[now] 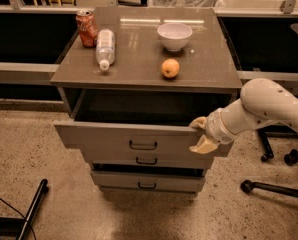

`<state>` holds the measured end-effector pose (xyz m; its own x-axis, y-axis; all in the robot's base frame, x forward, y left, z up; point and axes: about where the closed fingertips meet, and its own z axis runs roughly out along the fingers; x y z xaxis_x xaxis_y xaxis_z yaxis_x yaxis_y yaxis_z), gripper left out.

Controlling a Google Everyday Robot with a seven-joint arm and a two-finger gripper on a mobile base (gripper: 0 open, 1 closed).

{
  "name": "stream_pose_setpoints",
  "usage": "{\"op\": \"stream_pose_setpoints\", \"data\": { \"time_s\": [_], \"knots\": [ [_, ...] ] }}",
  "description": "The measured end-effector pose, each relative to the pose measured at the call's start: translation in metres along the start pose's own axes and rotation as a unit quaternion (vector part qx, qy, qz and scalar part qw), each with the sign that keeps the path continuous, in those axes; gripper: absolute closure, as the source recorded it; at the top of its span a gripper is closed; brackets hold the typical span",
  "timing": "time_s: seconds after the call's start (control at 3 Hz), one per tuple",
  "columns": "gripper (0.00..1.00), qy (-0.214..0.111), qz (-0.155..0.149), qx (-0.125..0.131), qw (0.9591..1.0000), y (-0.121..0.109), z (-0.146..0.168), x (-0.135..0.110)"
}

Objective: Open top drawer

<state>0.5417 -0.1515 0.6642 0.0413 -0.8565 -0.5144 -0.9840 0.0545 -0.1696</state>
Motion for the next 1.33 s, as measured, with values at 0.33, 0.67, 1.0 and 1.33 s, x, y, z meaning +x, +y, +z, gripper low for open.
{"op": "stream_pose_setpoints", "data": {
  "time_s": [0.33,0.67,1.0,1.33],
  "knots": [
    [0.73,-0.001,-0.010,-0.018,0.9998,0.0124,-0.0027,-0.0025],
    [0.88,-0.001,-0.010,-0.018,0.9998,0.0103,-0.0093,-0.0064],
    [0.86,-0.001,-0.010,-0.018,0.9998,0.0115,-0.0095,-0.0067],
    [0.69,-0.001,-0.010,-0.018,0.9998,0.0115,-0.0095,-0.0067]
  ]
}}
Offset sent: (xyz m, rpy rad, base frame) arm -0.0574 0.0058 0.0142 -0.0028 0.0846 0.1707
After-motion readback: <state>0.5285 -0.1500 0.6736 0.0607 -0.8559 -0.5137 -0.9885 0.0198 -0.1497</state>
